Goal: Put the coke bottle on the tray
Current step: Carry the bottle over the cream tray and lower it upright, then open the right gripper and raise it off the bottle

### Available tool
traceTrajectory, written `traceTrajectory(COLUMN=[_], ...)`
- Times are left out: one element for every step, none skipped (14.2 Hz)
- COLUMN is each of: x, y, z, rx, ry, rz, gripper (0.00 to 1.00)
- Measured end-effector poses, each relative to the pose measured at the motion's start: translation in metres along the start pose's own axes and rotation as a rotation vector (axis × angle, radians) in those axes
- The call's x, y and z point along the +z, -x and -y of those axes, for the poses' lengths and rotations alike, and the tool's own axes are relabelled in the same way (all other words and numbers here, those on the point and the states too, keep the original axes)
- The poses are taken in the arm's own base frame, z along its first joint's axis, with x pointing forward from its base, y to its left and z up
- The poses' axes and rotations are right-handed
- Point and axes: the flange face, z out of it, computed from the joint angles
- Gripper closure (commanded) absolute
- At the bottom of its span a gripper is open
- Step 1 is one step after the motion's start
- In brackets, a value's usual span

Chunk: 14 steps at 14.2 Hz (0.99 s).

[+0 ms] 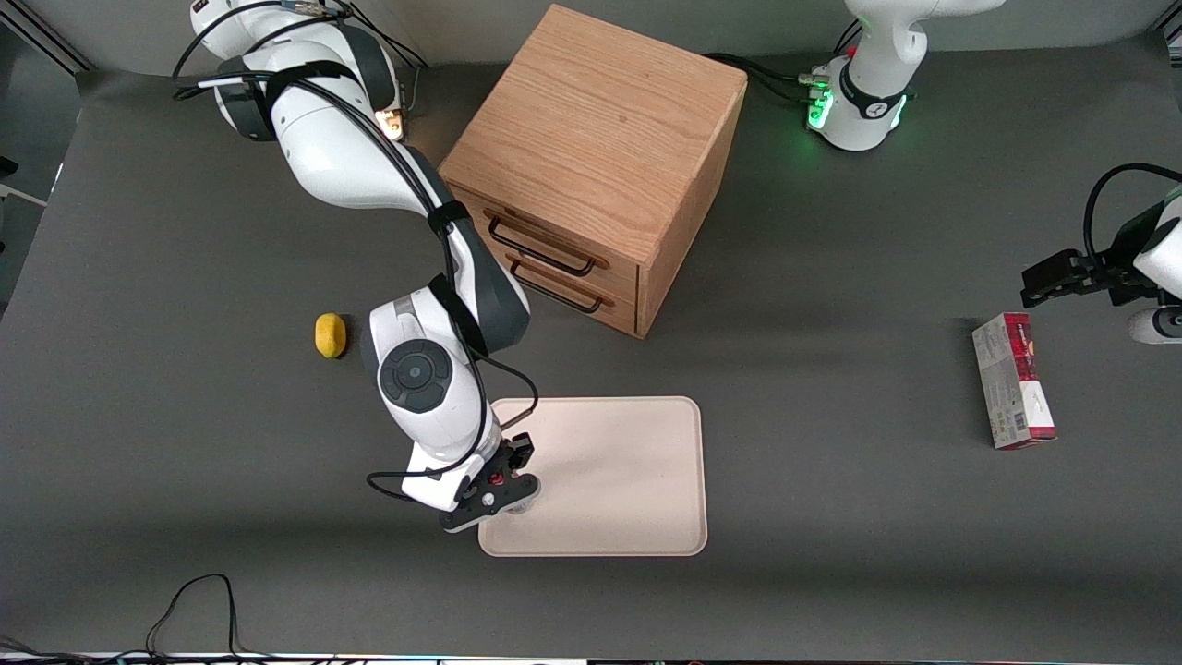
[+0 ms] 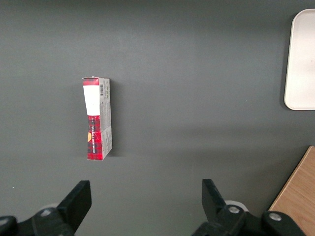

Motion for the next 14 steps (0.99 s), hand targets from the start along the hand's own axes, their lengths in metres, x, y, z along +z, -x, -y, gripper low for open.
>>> traceTrajectory(x=[0.0, 0.0, 0.0, -0.002, -0.005, -0.011, -0.018, -0.028, -0.04, -0.056, -0.077, -0.101, -0.125, -0.149], y=[0.0, 0.0, 0.0, -0.001, -0.001, -0.002, -0.003, -0.003, -0.001, 0.001, 0.004, 0.009, 0.016, 0.023], z=[-0.002, -0.004, -0.005, -0.006, -0.006, -0.006, -0.006, -0.007, -0.007, -0.008, -0.01, -0.012, -0.014, -0.016], rx=[0.002, 0.005, 0.007, 0.007, 0.008, 0.008, 0.008, 0.009, 0.01, 0.011, 0.013, 0.014, 0.016, 0.024], ry=[0.0, 0.001, 0.001, 0.001, 0.0, -0.001, -0.003, -0.005, -0.007, -0.01, -0.014, -0.019, -0.024, -0.028], rz=[0.002, 0.003, 0.002, 0.0, -0.005, -0.013, -0.018, -0.013, 0.002, 0.017, 0.038, 0.065, 0.094, 0.119], gripper=[0.0, 0.0, 0.0, 0.0, 0.0, 0.0, 0.0, 0.0, 0.0, 0.0, 0.0, 0.0, 0.0, 0.0])
